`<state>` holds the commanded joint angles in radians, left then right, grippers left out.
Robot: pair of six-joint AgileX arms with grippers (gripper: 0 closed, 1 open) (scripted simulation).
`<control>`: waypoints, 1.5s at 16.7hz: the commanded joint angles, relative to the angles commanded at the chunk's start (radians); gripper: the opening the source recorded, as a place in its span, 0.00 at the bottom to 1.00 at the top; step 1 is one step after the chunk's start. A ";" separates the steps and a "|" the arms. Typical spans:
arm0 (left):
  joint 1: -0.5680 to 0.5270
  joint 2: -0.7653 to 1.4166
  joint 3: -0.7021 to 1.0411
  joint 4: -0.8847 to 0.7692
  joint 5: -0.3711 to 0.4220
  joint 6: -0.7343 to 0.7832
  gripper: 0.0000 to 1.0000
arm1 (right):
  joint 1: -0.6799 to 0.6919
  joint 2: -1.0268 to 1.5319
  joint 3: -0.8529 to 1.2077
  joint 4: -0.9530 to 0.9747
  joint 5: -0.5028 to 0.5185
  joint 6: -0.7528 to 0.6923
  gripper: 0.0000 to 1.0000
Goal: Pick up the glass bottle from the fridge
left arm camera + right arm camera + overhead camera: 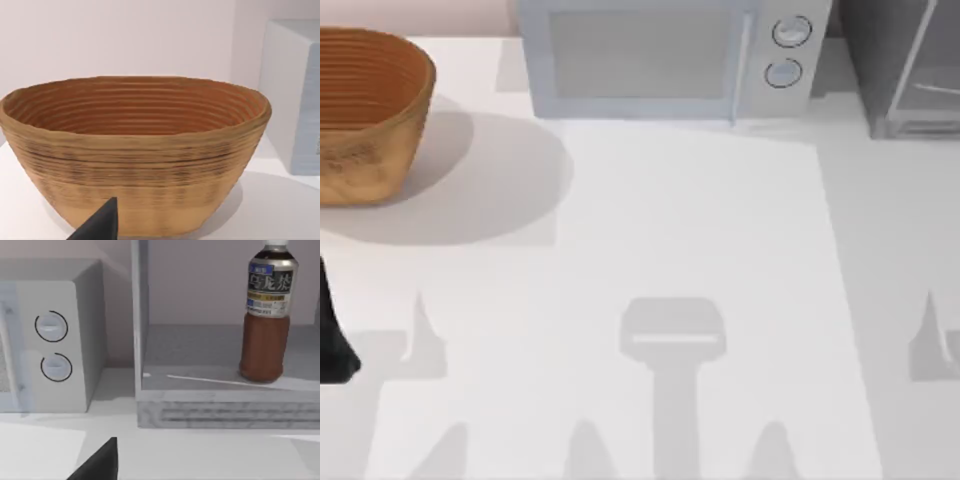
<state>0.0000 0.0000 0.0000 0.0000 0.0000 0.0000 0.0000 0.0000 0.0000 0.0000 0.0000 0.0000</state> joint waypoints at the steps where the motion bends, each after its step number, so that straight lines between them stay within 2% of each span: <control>1: 0.000 0.000 0.000 0.000 0.000 0.000 1.00 | 0.000 0.000 0.000 0.000 0.000 0.000 1.00; 4: 0.000 0.000 0.000 0.000 0.000 0.000 1.00 | -0.012 0.030 0.005 0.031 -0.012 -0.001 1.00; 7: 0.000 0.000 0.000 0.000 0.000 0.000 1.00 | -0.056 0.155 0.025 0.158 -0.056 -0.003 1.00; 11: 0.000 0.000 0.000 0.000 0.000 0.000 1.00 | -0.152 0.465 0.060 0.452 -0.144 -0.003 1.00; 20: 0.000 0.000 0.000 0.000 0.000 0.000 1.00 | -0.396 1.350 0.122 1.186 -0.379 0.013 1.00; 25: 0.000 0.000 0.000 0.000 0.000 0.000 1.00 | -0.495 1.671 0.163 1.493 -0.476 0.018 1.00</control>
<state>0.0000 0.0000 0.0000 0.0000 0.0000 0.0000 -0.4950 1.6710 0.1629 1.4930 -0.4763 0.0176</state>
